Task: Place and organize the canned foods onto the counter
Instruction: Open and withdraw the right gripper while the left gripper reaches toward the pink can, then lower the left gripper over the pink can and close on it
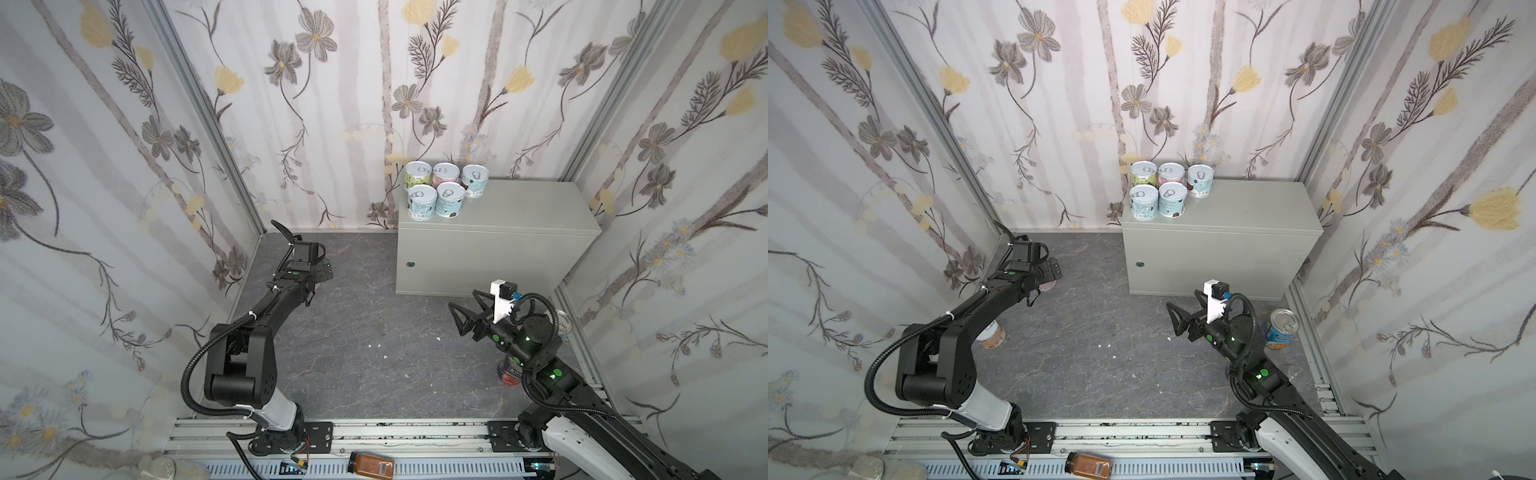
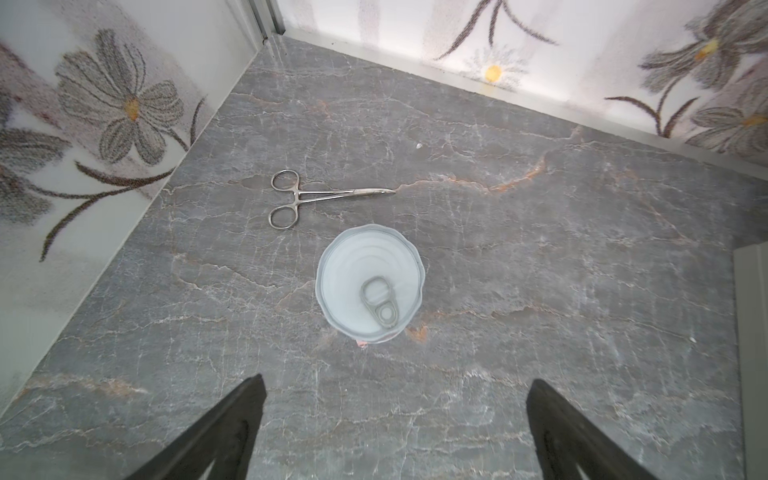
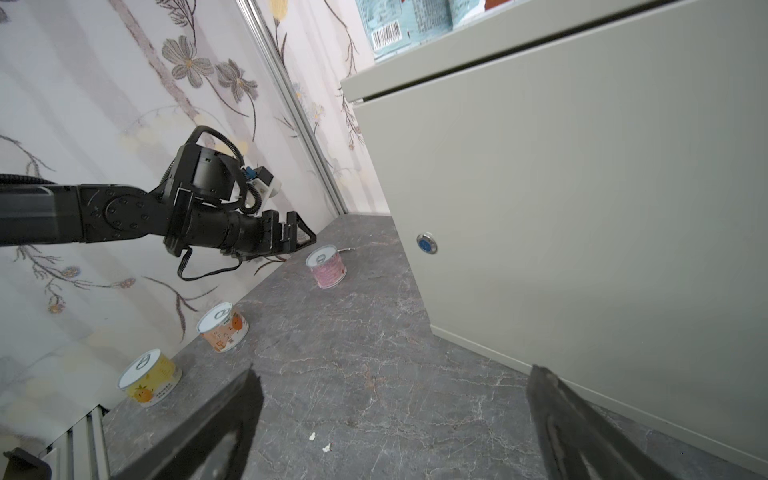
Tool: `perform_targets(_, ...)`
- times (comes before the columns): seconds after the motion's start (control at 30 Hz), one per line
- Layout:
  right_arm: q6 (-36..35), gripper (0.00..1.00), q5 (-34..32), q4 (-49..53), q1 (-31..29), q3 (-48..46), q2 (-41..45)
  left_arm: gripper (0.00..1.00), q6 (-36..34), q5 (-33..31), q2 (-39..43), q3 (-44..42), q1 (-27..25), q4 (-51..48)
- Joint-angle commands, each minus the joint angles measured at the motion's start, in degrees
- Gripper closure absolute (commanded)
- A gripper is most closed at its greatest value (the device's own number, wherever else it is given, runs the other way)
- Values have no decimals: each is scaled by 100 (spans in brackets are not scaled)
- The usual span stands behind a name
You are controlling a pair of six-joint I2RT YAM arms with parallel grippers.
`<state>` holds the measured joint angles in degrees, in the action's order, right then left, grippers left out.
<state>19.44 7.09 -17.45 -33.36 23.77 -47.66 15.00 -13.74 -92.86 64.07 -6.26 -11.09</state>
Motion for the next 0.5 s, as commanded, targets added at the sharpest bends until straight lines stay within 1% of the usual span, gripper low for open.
perform_targets(0.0,151,0,88,-820,-129,-155,-244,0,-49,-152,-362,235,104,413)
perform_targets(0.33,205,0,319,-1505,-372,-282,-1257,0,-217,-103,-1502,925,399,665)
perform_targets(0.43,200,0,371,-1657,-382,-282,-1514,0,-235,-55,-1761,970,466,739)
perform_targets(0.47,200,0,401,-1710,-381,-278,-1602,0,-235,-35,-1851,1181,470,769)
